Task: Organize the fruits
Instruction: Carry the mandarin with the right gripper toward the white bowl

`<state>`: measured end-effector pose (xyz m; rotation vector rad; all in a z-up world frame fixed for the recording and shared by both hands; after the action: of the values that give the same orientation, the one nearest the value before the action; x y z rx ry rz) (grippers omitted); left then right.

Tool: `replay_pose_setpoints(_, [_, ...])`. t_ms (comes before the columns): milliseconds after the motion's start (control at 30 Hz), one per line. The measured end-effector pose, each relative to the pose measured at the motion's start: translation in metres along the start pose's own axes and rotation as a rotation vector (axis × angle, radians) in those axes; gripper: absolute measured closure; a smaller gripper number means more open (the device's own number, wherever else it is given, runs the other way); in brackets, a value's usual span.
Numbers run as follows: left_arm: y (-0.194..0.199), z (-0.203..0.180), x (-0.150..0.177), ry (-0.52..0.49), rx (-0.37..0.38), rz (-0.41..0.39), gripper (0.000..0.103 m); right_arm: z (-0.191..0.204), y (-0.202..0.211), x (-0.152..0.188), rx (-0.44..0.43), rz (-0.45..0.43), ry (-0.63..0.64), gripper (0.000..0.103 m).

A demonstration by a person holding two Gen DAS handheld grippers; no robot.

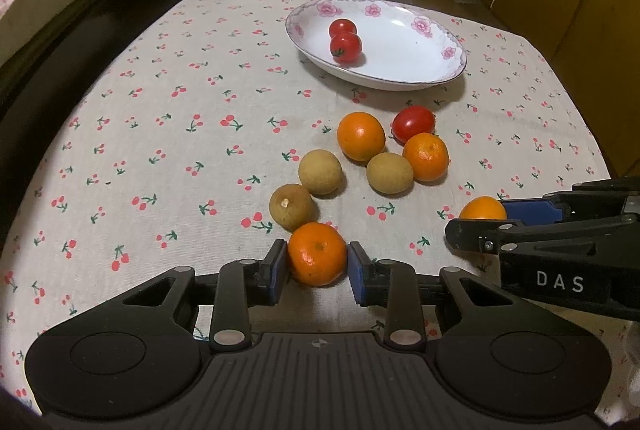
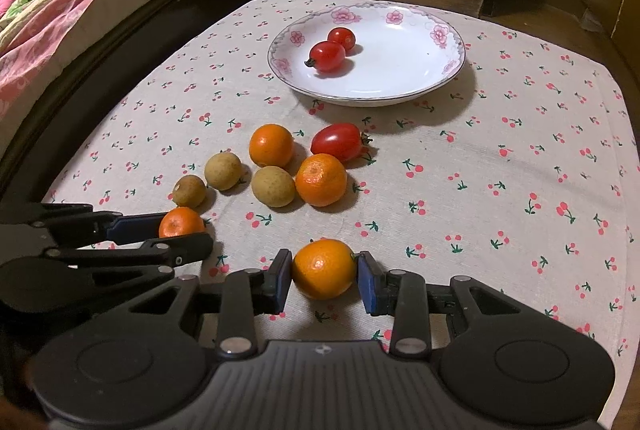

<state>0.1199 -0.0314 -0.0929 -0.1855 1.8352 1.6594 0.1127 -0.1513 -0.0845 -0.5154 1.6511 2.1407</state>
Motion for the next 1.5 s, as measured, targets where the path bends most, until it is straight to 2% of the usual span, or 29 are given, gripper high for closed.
replay_pose_setpoints(533, [0.01,-0.008,-0.006,-0.003,0.025,-0.025,0.064,-0.001,0.008,-0.002,0.003,-0.018,-0.003,0.067])
replay_pose_setpoints(1500, [0.016,-0.015,-0.037,-0.003,0.037,-0.09,0.063,-0.005,0.021,-0.018,-0.006,-0.073,-0.028,0.067])
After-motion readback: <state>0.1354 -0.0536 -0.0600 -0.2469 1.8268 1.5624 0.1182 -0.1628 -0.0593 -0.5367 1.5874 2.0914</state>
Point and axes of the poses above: each gripper's, at about its wrist camera, not at the fingertips, and y roughly against the way its jaws point, z to its left, x to its underside, the point moved 8 cm from there along -y, roughly the way its jaws point, and after that the axes turned 7 degrees about -y, right-handed, at the moved point
